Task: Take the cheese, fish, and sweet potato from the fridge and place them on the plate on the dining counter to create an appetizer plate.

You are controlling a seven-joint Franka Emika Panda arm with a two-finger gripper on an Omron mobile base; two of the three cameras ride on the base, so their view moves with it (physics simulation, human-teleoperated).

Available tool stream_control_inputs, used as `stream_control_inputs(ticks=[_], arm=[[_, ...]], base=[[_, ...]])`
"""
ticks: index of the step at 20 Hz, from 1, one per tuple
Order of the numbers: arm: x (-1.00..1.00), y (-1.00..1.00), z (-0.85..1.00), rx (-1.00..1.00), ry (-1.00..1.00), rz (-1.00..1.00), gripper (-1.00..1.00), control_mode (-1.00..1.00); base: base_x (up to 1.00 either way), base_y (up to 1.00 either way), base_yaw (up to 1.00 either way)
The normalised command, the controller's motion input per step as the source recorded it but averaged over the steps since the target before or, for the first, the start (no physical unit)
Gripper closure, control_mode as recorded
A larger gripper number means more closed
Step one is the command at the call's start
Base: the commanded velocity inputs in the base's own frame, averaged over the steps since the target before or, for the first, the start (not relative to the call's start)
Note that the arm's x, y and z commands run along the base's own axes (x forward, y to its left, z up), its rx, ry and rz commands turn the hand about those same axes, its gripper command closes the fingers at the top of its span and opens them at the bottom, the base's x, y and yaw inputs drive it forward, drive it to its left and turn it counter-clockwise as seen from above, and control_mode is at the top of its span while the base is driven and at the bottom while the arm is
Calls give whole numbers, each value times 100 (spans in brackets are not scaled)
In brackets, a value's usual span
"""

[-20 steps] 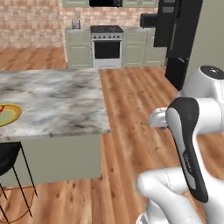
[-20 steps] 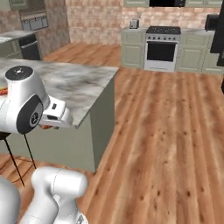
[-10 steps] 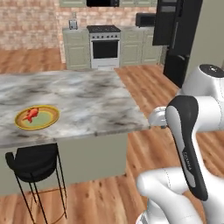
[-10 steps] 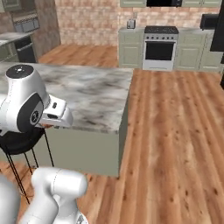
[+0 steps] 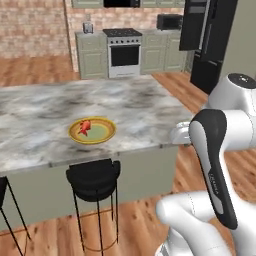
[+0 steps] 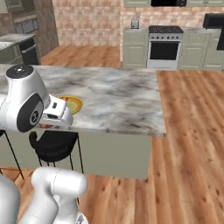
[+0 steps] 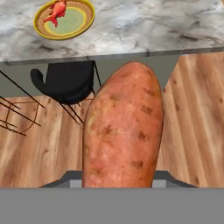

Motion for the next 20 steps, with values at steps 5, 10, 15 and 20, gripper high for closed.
stream_control_inputs(ticks=[5, 10, 15, 20], arm=[[0, 0, 0, 0, 0, 0, 100, 100], [0, 0, 0, 0, 0, 0, 100, 100], [0, 0, 0, 0, 0, 0, 100, 100], [0, 0, 0, 0, 0, 0, 100, 100]], base=[[49, 97, -8], [97, 28, 0], [76, 0, 0], [45, 26, 0]])
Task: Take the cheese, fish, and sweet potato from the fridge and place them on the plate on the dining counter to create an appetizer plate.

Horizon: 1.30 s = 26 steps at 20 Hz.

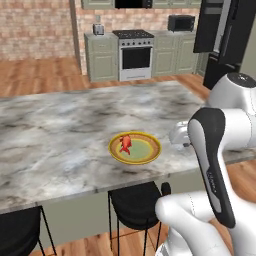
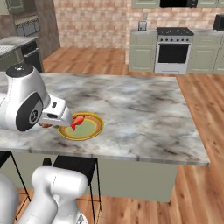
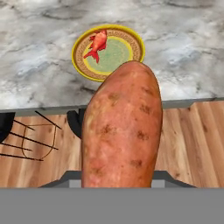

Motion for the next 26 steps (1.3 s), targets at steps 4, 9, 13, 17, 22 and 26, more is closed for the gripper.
stream_control_inputs(ticks=[4, 9, 13, 17, 22, 26], arm=[[0, 0, 0, 0, 0, 0, 100, 100], [63, 55, -66, 0, 0, -4, 100, -100], [69, 34, -73, 1, 6, 0, 100, -100], [60, 0, -45, 5, 9, 0, 100, -100], [73, 0, -36, 3, 6, -1, 100, -100], [55, 1, -24, 0, 4, -14, 100, -100]], base=[[46, 59, -3], [0, 0, 0], [0, 0, 0], [0, 0, 0], [0, 0, 0], [0, 0, 0]])
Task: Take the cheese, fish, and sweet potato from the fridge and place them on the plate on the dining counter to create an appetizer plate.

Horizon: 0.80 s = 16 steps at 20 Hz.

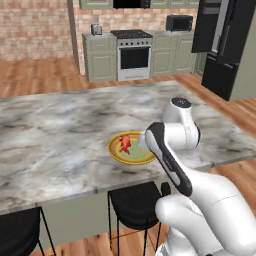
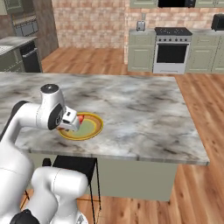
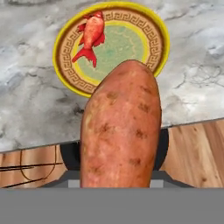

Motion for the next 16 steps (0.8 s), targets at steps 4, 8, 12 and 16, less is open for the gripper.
stream_control_inputs(ticks=[4, 8, 12, 16], arm=[[47, 1, -25, -1, 5, -22, 100, -100], [55, 0, -33, 0, 6, -17, 100, -100], [66, 0, -40, 0, 7, -6, 100, -100], [70, 8, -40, 0, 7, 0, 100, -100]], base=[[0, 0, 0], [0, 0, 0], [0, 0, 0], [0, 0, 0]])
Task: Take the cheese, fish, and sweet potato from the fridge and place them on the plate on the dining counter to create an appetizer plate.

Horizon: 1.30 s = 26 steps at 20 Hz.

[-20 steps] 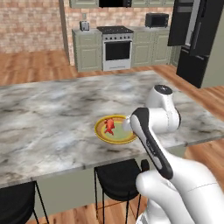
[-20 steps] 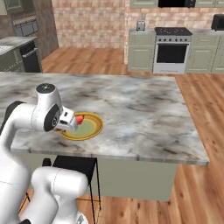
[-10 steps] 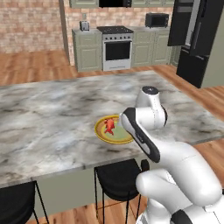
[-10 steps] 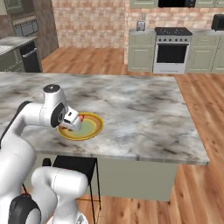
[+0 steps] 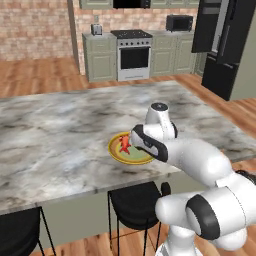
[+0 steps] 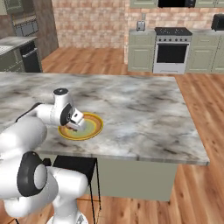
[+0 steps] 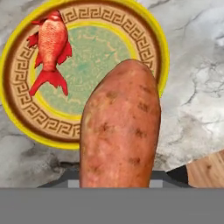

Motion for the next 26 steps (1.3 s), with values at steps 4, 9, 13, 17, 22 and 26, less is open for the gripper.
stream_control_inputs(ticks=[4, 9, 13, 17, 22, 26], arm=[[66, 21, -37, 0, 7, 0, 100, -100], [68, 14, -43, 0, 8, 0, 100, -100], [55, 0, -45, 0, 8, -3, 100, -100], [51, 0, -41, 0, 7, -5, 100, -100], [52, 2, -33, 0, 6, -6, 100, -100], [28, 4, -39, 0, 5, -8, 100, -100]], base=[[0, 0, 0], [0, 0, 0], [0, 0, 0], [0, 0, 0], [0, 0, 0], [0, 0, 0]])
